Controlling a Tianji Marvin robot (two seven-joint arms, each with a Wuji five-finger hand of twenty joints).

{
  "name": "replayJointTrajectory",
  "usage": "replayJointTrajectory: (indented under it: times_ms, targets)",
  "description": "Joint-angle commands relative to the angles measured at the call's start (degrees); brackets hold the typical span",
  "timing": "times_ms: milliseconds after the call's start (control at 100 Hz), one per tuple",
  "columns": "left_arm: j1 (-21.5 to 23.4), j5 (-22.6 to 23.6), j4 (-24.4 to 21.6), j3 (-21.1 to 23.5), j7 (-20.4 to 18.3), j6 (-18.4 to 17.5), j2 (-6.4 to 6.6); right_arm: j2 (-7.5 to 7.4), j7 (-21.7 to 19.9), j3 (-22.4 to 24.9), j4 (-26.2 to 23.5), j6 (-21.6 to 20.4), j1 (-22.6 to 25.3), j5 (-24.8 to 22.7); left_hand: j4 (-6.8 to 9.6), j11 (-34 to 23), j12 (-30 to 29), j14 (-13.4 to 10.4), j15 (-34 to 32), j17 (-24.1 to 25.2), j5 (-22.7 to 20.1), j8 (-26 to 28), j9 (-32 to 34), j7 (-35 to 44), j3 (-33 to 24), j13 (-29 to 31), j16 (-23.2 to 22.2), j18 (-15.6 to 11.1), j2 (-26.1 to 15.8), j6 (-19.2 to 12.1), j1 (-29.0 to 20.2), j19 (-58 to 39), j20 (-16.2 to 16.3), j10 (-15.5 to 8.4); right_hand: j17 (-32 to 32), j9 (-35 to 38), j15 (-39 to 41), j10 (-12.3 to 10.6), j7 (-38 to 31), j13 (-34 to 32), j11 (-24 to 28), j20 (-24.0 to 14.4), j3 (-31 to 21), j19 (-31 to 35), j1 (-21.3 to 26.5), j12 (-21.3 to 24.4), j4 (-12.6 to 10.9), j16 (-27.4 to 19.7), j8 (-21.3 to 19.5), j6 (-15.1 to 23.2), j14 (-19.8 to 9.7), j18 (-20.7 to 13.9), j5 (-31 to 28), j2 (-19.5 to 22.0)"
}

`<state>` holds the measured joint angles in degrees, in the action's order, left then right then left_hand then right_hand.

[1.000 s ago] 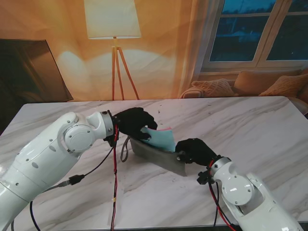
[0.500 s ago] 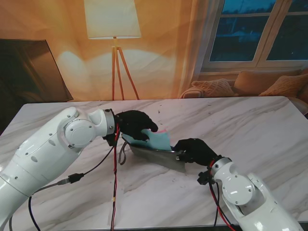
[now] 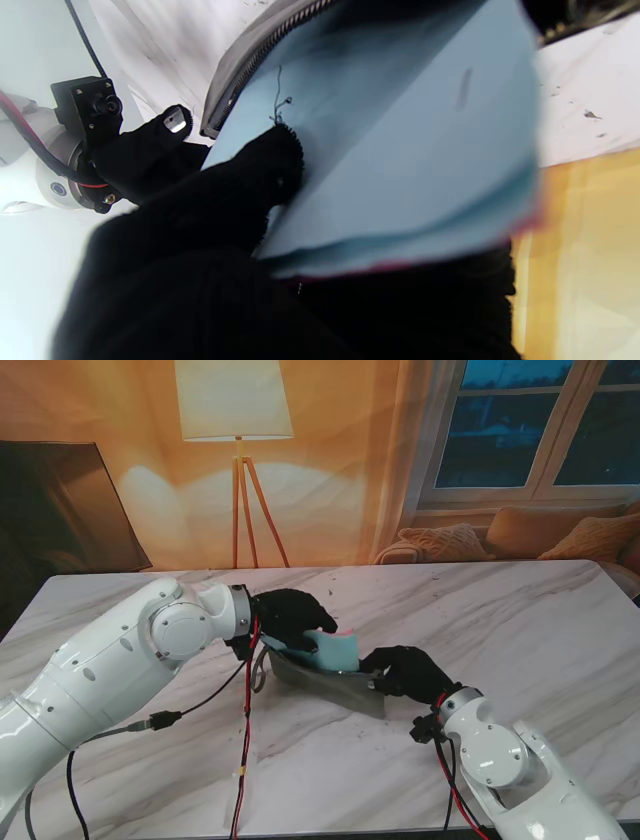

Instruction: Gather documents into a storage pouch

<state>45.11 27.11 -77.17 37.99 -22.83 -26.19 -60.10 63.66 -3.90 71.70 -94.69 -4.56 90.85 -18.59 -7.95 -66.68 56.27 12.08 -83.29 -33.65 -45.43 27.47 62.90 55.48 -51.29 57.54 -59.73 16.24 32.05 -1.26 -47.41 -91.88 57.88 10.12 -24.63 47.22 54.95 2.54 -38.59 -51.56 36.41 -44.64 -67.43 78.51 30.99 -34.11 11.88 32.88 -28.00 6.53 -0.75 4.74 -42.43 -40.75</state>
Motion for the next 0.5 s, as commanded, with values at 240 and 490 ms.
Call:
replayJointTrajectory:
  times_ms: [240,490]
  targets:
    - [-0.8,-3.6,1.8,-1.6,-2.2,0.0,-0.98,0.19,-0.6,-0.1,0.2,1.2,0.1,-0.9,1.12,1.7,-0.8,-0.7,2.5,5.3,-0.5,2.6,-1.8,3.3,2.1,-2.8,-0.3,-2.1,-3.4,-3.0,-3.5,1.1,-0.2,1.3,-1.3,-2.4,1.2,-0.8,2.4,0.5,0.9,-1.6,-3.6,1.8,-0.1,0.4,-3.3,-0.1,-1.0,-0.6,-2.5,-1.3,2.6,-0.8]
    - [-0.7,-1.5,1.9,-1.4,-2.3,-1.0,-0.42,0.66,2.0,-0.6,0.8,3.2,-0.2,-3.0,0.19,4.8,-1.5,0.6,6.9,7.4,-0.4,3.8,-2.9,2.7,4.1,-5.3,0.3,-2.2,-4.1,-4.3,-4.6,4.0,-1.0,0.5,-1.4,-6.1,2.4,-0.3,4.6,0.8,0.3,-1.9,-2.9,2.8,-1.0,0.7,-4.2,0.6,-1.5,-1.2,-2.7,-1.5,6.4,-0.4]
